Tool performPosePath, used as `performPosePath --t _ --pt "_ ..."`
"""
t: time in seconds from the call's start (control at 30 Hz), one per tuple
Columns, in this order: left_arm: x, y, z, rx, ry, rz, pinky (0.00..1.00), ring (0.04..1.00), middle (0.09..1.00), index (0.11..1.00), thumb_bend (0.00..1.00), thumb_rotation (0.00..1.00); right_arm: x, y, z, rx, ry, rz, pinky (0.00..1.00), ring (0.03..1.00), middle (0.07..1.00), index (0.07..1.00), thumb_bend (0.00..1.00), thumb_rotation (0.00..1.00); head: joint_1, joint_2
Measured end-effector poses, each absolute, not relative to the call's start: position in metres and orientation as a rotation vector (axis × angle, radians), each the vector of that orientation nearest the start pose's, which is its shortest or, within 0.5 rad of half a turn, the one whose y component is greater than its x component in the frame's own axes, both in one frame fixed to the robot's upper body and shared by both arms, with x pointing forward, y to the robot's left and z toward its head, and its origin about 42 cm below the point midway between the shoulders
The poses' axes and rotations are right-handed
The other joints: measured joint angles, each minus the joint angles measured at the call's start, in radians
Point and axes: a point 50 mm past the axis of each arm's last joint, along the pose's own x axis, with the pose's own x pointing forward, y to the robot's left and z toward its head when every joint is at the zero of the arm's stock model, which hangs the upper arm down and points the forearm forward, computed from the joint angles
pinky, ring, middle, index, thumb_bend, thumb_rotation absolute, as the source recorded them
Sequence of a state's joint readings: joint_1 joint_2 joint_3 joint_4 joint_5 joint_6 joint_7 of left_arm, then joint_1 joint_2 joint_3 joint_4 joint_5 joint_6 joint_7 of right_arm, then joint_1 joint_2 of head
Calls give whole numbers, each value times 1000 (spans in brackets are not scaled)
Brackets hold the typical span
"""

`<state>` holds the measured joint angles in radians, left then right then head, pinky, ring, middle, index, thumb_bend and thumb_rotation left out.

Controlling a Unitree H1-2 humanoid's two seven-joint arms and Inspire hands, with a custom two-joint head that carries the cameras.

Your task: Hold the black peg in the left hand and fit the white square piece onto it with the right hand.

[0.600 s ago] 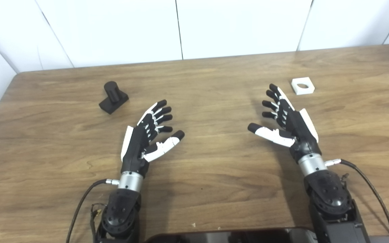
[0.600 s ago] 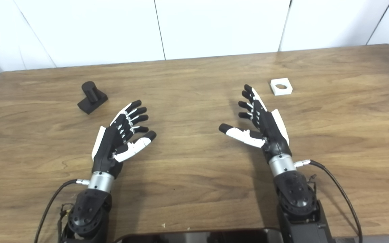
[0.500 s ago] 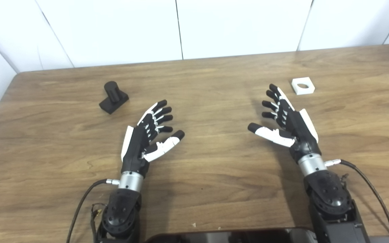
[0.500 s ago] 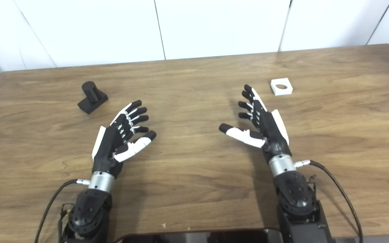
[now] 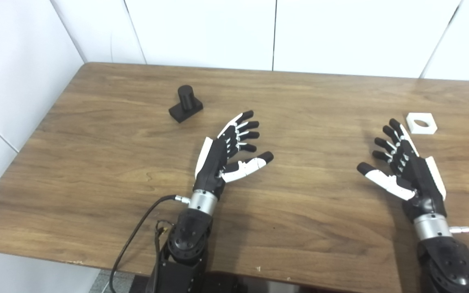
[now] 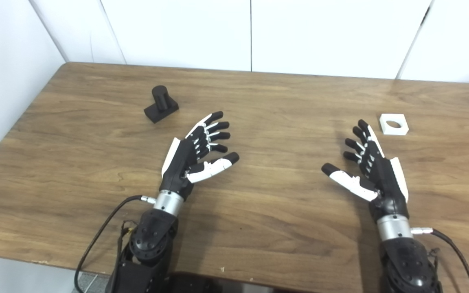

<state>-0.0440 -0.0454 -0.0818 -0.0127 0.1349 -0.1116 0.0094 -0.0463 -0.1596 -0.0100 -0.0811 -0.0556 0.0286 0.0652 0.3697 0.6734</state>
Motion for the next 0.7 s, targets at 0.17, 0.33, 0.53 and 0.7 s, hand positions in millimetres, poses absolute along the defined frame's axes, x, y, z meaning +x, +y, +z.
performPosePath --t 0.17,0.33,0.53,0.7 --pt "296 168 120 98 -180 -76 674 781 819 820 760 277 299 -257 132 -220 -92 63 766 856 937 953 893 378 -2 0" --pt "296 169 121 190 -186 -58 638 754 809 767 775 258 299 -257 133 -212 -93 77 766 851 936 951 890 374 -6 -2" --pt "295 179 127 361 -185 -14 585 695 749 729 757 213 299 -258 133 -213 -95 76 755 847 934 945 892 370 -5 -2" --pt "300 188 144 507 -190 48 581 697 745 731 739 192 299 -259 133 -215 -94 77 756 850 938 949 875 368 -3 -2"
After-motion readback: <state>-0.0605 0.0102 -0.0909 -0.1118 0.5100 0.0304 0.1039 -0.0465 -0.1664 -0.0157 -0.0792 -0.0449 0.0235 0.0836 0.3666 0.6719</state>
